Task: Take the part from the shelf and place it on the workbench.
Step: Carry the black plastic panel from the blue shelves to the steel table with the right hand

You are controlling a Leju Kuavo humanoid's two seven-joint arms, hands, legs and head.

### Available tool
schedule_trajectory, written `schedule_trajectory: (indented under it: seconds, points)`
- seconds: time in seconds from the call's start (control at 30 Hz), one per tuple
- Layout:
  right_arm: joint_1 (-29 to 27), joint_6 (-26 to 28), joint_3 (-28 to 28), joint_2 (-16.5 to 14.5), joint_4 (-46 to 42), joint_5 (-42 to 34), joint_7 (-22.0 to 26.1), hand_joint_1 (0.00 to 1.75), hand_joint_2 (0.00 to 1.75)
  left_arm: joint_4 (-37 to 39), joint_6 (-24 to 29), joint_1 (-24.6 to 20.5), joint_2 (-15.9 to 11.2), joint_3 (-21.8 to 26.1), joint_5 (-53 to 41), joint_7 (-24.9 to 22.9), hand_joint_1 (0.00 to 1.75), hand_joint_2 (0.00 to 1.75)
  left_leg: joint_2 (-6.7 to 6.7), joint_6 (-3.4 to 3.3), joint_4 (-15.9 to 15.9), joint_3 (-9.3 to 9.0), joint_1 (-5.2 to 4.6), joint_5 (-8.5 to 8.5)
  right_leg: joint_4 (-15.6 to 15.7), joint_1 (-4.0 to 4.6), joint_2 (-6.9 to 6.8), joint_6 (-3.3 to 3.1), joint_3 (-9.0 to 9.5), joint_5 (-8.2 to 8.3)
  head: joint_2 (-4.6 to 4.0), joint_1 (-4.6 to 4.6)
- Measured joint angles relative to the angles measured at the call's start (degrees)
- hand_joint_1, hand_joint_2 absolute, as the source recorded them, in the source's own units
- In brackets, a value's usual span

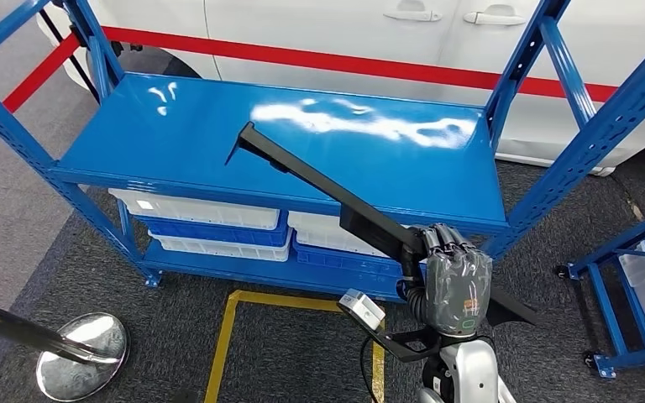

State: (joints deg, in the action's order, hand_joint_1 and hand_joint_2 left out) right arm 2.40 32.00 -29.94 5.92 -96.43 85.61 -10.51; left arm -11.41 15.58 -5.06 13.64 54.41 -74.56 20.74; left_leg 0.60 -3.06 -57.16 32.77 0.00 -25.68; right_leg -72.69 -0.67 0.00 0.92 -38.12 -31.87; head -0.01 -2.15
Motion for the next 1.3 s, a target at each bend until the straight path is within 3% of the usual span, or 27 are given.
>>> schedule_trajectory:
  seconds: [0.07, 0.13, 0.23, 0.27, 0.33, 0.4, 0.43, 0.47, 0.5, 0.57, 0.63, 0.67, 0.77, 0.83, 0.9, 0.93, 0.97, 1.0, 1.03, 1.07, 1.13, 1.17, 1.23, 1.3]
  points:
    - [-0.05, 0.02, 0.25, -0.01, 0.0, -0.11, 0.17, 1.75, 1.75, 0.0, 0.0, -0.02, 0.02, 0.01, -0.01, 0.0, 0.0, 1.75, -0.02, 0.32, -1.07, 1.36, -0.06, 0.31, 7.32, -0.02, 0.0, -0.29, 5.29, 1.96, 0.01, 0.0]
    - [-0.08, 0.02, 0.42, -0.03, -0.01, -0.2, 0.36, 1.75, 1.75, 0.0, 0.01, -0.03, 0.02, 0.0, -0.01, 0.01, 0.0, 1.75, -0.05, 0.87, -1.74, 2.12, -0.18, 0.7, 12.54, 0.24, 0.03, -0.81, 8.4, 1.71, 0.01, -0.01]
    - [-0.17, 0.02, 0.57, -0.05, 0.0, -0.52, 0.49, 1.75, 1.75, 0.0, 0.03, 0.02, 0.01, -0.01, -0.01, 0.01, 0.0, 1.75, -0.15, 1.96, -1.89, 2.65, -0.17, 1.48, 13.63, 0.29, 0.01, -1.78, 7.99, 2.2, 0.0, -0.02]
    - [-0.2, 0.01, 0.59, -0.08, 0.0, -0.65, 0.56, 1.75, 1.75, 0.0, 0.03, 0.06, 0.0, 0.0, 0.0, 0.0, 0.0, 1.75, -0.27, 2.33, -2.37, 3.01, -0.13, 0.84, 13.78, 0.15, -0.04, -2.23, 7.65, 2.72, 0.0, 0.02]
    - [-0.24, 0.01, 0.6, -0.17, 0.0, -0.87, 0.75, 1.75, 1.75, 0.0, 0.04, 0.12, -0.02, 0.01, 0.0, 0.0, 0.0, 1.75, -0.46, 3.02, -6.16, 4.47, 0.12, -3.05, 14.12, -0.13, -0.17, -3.03, 6.66, 3.84, 0.01, 0.09]
    - [-0.33, 0.01, 0.61, -0.24, 0.0, -1.2, 1.0, 1.75, 1.75, 0.0, 0.04, 0.13, -0.02, 0.01, 0.0, 0.0, 0.0, 1.75, -0.48, 3.62, -13.12, 6.38, 0.4, -7.95, 14.03, -0.07, -0.23, -3.32, 5.39, 4.8, 0.01, 0.15]
    - [-0.42, 0.0, 0.61, -0.24, 0.0, -1.49, 1.14, 1.75, 1.75, 0.0, 0.04, 0.14, -0.02, 0.01, 0.0, 0.0, 0.0, 1.75, -0.47, 3.83, -15.95, 6.83, 0.52, -9.13, 13.91, -0.04, -0.25, -3.3, 4.71, 5.23, 0.0, 0.15]
    - [-0.51, -0.02, 0.61, -0.24, 0.0, -1.79, 1.27, 1.75, 1.75, 0.0, 0.04, 0.15, -0.02, 0.01, 0.01, 0.0, 0.0, 1.75, -0.47, 3.96, -17.15, 6.5, 0.61, -9.14, 13.77, -0.03, -0.28, -3.23, 4.07, 5.62, 0.0, 0.15]
    - [-0.6, -0.03, 0.62, -0.24, 0.0, -2.11, 1.39, 1.75, 1.75, 0.0, 0.04, 0.15, -0.02, 0.01, 0.02, 0.01, 0.0, 1.75, -0.46, 3.99, -16.21, 5.16, 0.67, -8.08, 13.59, -0.03, -0.28, -3.13, 3.47, 5.97, 0.01, 0.15]
    - [-0.7, -0.04, 0.66, -0.24, 0.0, -2.73, 1.61, 1.75, 1.75, 0.0, 0.04, 0.1, -0.03, 0.0, 0.04, 0.02, 0.0, 1.75, -0.49, 3.66, -8.93, 0.02, 0.69, -5.34, 13.2, -0.04, -0.25, -2.82, 2.54, 6.54, 0.01, 0.15]
    - [-0.76, -0.04, 0.73, -0.23, -0.01, -3.21, 1.82, 1.75, 1.75, 0.0, 0.06, 0.02, -0.04, -0.01, 0.07, 0.05, 0.0, 1.75, -0.6, 3.08, -1.98, -4.29, 0.41, -4.43, 12.98, 0.0, -0.22, -2.22, 2.05, 7.13, 0.0, 0.14]
    - [-0.78, -0.04, 0.77, -0.22, -0.01, -3.34, 1.92, 1.75, 1.75, 0.0, 0.07, 0.01, -0.04, -0.01, 0.08, 0.07, 0.0, 1.75, -0.66, 2.81, -0.39, -5.04, 0.22, -4.56, 13.0, -0.02, -0.23, -1.85, 1.95, 7.49, 0.0, 0.14]
    - [-0.89, -0.05, 0.8, -0.2, -0.02, -3.56, 2.13, 1.75, 1.75, 0.01, 0.09, 0.07, -0.01, -0.01, 0.08, 0.11, 0.0, 1.75, -0.53, 1.75, 0.49, -4.46, 0.22, -3.36, 13.3, 0.04, -0.14, -0.73, 1.65, 8.21, 0.01, 0.12]
    - [-1.01, -0.05, 0.86, -0.17, -0.02, -3.68, 2.14, 1.75, 1.75, 0.02, 0.09, 0.01, 0.04, -0.01, 0.08, 0.15, 0.0, 1.75, -0.25, 0.81, 1.16, -3.67, 0.54, -1.95, 10.76, 0.12, 0.01, -0.3, 0.42, 5.3, 0.01, 0.07]
    - [-1.12, -0.04, 0.91, -0.14, -0.01, -3.74, 2.14, 1.75, 1.75, 0.02, 0.1, 0.02, 0.04, 0.01, 0.09, 0.18, 0.0, 1.75, -0.11, 0.37, 1.09, -2.39, 0.49, -0.92, 4.19, -0.01, 0.04, -0.09, -1.68, 0.05, 0.0, 0.05]
    - [-1.2, -0.04, 0.92, -0.14, -0.01, -3.75, 2.13, 1.75, 1.75, 0.02, 0.11, 0.06, 0.04, 0.01, 0.09, 0.18, 0.0, 1.75, -0.07, 0.35, 0.87, -1.63, 0.41, -0.55, 0.73, -0.05, 0.03, 0.02, -2.5, -1.72, 0.01, 0.06]
    - [-1.27, -0.05, 0.93, -0.13, 0.0, -3.75, 2.13, 1.75, 1.75, 0.02, 0.11, 0.1, 0.04, 0.01, 0.08, 0.18, 0.0, 1.75, -0.04, 0.36, 0.58, -0.88, 0.35, -0.22, -1.55, -0.06, 0.03, 0.09, -2.68, -2.35, 0.0, 0.06]
    - [-1.33, -0.05, 0.93, -0.13, 0.0, -3.76, 2.12, 1.75, 1.75, 0.02, 0.11, 0.11, 0.04, 0.01, 0.08, 0.18, 0.0, 1.75, -0.02, 0.4, 0.23, -0.15, 0.32, 0.05, -1.89, -0.06, 0.02, 0.08, -1.9, -1.81, 0.0, 0.06]
    - [-1.35, -0.05, 0.94, -0.13, 0.0, -3.76, 2.12, 1.75, 1.75, 0.02, 0.11, 0.11, 0.04, 0.01, 0.09, 0.18, 0.0, 1.75, -0.02, 0.45, -0.15, 0.49, 0.29, 0.25, -0.01, -0.06, 0.02, -0.01, -0.02, -0.45, 0.0, 0.06]
    - [-1.34, -0.05, 0.94, -0.13, 0.0, -3.76, 2.12, 1.75, 1.75, 0.02, 0.11, 0.11, 0.04, 0.01, 0.09, 0.18, 0.0, 1.75, -0.03, 0.52, -0.57, 1.02, 0.28, 0.39, 3.76, -0.03, 0.02, -0.22, 2.76, 0.98, 0.0, 0.05]
    - [-1.31, -0.04, 0.95, -0.13, -0.01, -3.76, 2.12, 1.75, 1.75, 0.02, 0.11, 0.09, 0.1, 0.01, 0.08, 0.19, 0.0, 1.75, -0.06, 0.9, -1.19, 1.79, 0.2, 0.71, 11.29, 0.26, 0.04, -0.76, 7.69, 1.9, 0.01, 0.07]
    - [-1.32, -0.04, 0.96, -0.13, -0.02, -3.76, 2.12, 1.75, 1.75, 0.02, 0.11, 0.1, 0.13, 0.01, 0.08, 0.2, 0.0, 1.75, -0.07, 1.19, -1.33, 1.98, 0.18, 0.94, 13.4, 0.47, 0.05, -1.0, 8.87, 1.82, 0.01, 0.07]
    - [-1.33, -0.04, 0.96, -0.11, -0.04, -3.76, 2.12, 1.75, 1.75, 0.02, 0.1, 0.13, 0.16, 0.01, 0.08, 0.2, 0.0, 1.75, -0.07, 1.9, -1.26, 2.14, 0.21, 1.57, 14.22, 0.77, 0.06, -1.36, 8.89, 2.03, 0.01, 0.07]
    - [-1.3, -0.04, 0.96, -0.12, -0.04, -3.76, 2.13, 1.75, 1.75, 0.02, 0.1, 0.18, 0.16, 0.01, 0.08, 0.2, 0.0, 1.75, -0.19, 2.57, -1.65, 2.48, 0.26, 1.1, 14.72, 0.42, -0.1, -2.05, 8.54, 2.83, 0.0, 0.07]
